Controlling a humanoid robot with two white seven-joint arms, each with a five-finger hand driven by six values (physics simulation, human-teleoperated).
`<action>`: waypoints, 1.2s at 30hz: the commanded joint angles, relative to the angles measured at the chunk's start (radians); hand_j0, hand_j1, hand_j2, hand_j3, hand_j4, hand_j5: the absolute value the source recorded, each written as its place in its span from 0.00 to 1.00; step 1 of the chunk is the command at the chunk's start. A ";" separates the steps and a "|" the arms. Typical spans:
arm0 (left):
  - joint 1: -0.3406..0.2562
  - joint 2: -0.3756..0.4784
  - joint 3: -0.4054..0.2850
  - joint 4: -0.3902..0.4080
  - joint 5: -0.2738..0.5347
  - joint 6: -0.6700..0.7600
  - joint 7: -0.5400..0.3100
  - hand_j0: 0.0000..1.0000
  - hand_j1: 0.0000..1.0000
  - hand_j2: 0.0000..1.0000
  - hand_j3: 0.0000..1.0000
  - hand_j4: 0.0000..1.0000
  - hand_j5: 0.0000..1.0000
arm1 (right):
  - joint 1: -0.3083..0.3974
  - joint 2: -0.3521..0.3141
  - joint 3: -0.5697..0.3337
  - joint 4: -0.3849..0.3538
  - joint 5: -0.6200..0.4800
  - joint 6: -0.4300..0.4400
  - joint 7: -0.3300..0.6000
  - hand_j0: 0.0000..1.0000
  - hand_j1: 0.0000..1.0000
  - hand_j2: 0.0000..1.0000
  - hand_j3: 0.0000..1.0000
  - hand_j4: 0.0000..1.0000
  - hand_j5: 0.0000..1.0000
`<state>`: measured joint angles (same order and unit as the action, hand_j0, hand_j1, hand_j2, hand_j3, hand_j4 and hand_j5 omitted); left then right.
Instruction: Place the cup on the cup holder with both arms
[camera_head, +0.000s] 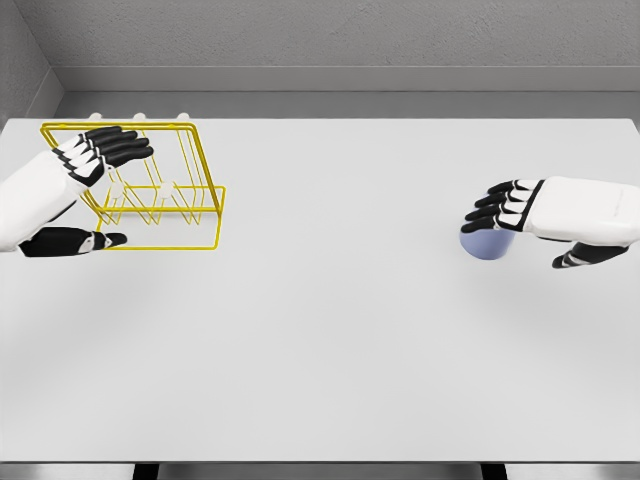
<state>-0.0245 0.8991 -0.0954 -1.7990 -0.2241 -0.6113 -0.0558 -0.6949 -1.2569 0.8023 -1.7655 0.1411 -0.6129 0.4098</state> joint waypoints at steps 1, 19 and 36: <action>0.000 -0.005 0.000 0.000 0.008 0.000 0.001 1.00 1.00 1.00 1.00 1.00 1.00 | 0.000 -0.001 0.000 0.000 -0.005 0.002 0.000 1.00 1.00 1.00 1.00 1.00 1.00; 0.008 -0.014 -0.001 0.000 0.009 0.000 0.002 1.00 1.00 1.00 1.00 1.00 1.00 | -0.204 0.224 0.086 0.320 0.089 0.002 0.075 1.00 1.00 1.00 1.00 1.00 1.00; 0.008 -0.014 -0.001 0.000 0.042 0.000 0.002 1.00 1.00 1.00 1.00 1.00 1.00 | -0.238 0.335 0.212 0.463 0.141 0.002 0.095 1.00 1.00 1.00 1.00 1.00 1.00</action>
<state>-0.0169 0.8847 -0.0967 -1.7992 -0.1895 -0.6112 -0.0543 -0.9327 -0.9298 1.0043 -1.3047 0.2816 -0.6131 0.5049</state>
